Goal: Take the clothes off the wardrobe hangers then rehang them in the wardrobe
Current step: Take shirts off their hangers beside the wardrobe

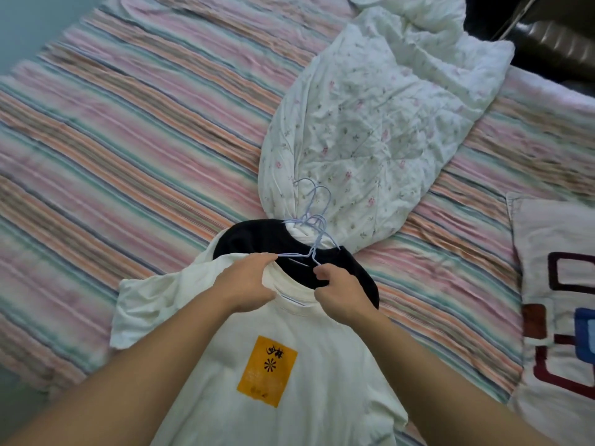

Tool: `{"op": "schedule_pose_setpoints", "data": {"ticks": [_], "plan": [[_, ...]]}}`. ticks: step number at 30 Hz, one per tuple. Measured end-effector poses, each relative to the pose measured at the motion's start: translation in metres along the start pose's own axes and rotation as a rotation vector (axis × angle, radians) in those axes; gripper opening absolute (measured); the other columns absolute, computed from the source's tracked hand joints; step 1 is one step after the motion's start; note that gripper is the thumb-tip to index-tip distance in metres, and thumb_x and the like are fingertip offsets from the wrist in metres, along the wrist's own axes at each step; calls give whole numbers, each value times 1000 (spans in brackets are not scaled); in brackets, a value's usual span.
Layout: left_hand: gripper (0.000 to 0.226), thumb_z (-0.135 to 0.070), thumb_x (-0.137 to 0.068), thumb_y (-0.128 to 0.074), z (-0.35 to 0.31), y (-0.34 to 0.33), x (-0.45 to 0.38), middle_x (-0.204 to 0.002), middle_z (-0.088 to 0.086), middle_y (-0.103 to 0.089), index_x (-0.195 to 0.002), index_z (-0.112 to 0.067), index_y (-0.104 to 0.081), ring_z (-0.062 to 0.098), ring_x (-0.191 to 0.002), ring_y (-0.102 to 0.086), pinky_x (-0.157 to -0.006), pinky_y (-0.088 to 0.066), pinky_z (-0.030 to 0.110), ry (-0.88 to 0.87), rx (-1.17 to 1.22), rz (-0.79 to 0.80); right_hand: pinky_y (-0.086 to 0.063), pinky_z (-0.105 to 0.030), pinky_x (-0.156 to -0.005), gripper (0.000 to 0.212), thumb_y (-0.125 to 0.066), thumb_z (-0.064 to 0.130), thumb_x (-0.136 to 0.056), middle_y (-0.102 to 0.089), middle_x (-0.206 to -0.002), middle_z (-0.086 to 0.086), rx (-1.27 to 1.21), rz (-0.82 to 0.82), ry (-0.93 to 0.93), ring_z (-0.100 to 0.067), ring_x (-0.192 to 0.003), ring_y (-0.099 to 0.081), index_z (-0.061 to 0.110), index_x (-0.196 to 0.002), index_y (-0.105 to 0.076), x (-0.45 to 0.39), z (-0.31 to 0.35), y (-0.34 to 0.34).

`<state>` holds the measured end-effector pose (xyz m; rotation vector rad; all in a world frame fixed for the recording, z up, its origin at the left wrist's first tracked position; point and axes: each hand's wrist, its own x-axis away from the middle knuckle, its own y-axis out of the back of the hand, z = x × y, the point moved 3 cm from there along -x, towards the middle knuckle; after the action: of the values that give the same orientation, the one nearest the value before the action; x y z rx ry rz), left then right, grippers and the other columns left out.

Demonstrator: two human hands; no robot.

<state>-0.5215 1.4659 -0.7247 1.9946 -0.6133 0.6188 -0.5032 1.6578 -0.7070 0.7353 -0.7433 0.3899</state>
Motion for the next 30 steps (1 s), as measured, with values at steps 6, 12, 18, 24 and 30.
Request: {"op": "schedule_pose_setpoints", "data": {"ticks": [6, 12, 18, 24, 30], "plan": [[89, -40, -75, -73, -18, 69, 96, -150, -12, -40, -150, -44, -24, 13, -124, -50, -83, -51, 30, -20, -94, -130, -49, -33, -94, 53, -55, 17, -84, -58, -135, 6, 225, -18, 277, -16, -120, -56, 28, -136, -52, 85, 84, 23], [81, -43, -73, -70, -31, 144, 225, -145, -16, -45, -144, -46, -31, 12, -128, -49, -93, -48, 34, 3, -185, -255, -45, -33, -99, 63, -53, 13, -85, -50, -143, 6, 536, -65, 484, -19, -130, -47, 30, -145, -43, 195, 162, 46], [95, -56, -66, -68, -20, 196, 374, -152, -14, -38, -149, -43, -23, 13, -134, -45, -101, -45, 36, 46, -284, -284, -48, -29, -85, 49, -62, 33, -86, -57, -123, 8, 674, -85, 627, -15, -105, -55, 26, -133, -51, 322, 240, 35], [100, -64, -69, -70, 8, 227, 519, -157, -12, -31, -152, -39, -19, 14, -140, -37, -108, -40, 38, 105, -319, -376, -41, -34, -104, 66, -67, 45, -87, -48, -146, 5, 786, -85, 830, -18, -131, -47, 28, -145, -42, 444, 307, -8], [94, -69, -69, -68, 34, 240, 683, -153, -9, -39, -148, -39, -26, 16, -136, -42, -107, -41, 40, 195, -329, -567, -39, -37, -104, 63, -69, 47, -87, -49, -146, 6, 866, -82, 991, -19, -131, -47, 29, -143, -44, 570, 362, -71]]}}
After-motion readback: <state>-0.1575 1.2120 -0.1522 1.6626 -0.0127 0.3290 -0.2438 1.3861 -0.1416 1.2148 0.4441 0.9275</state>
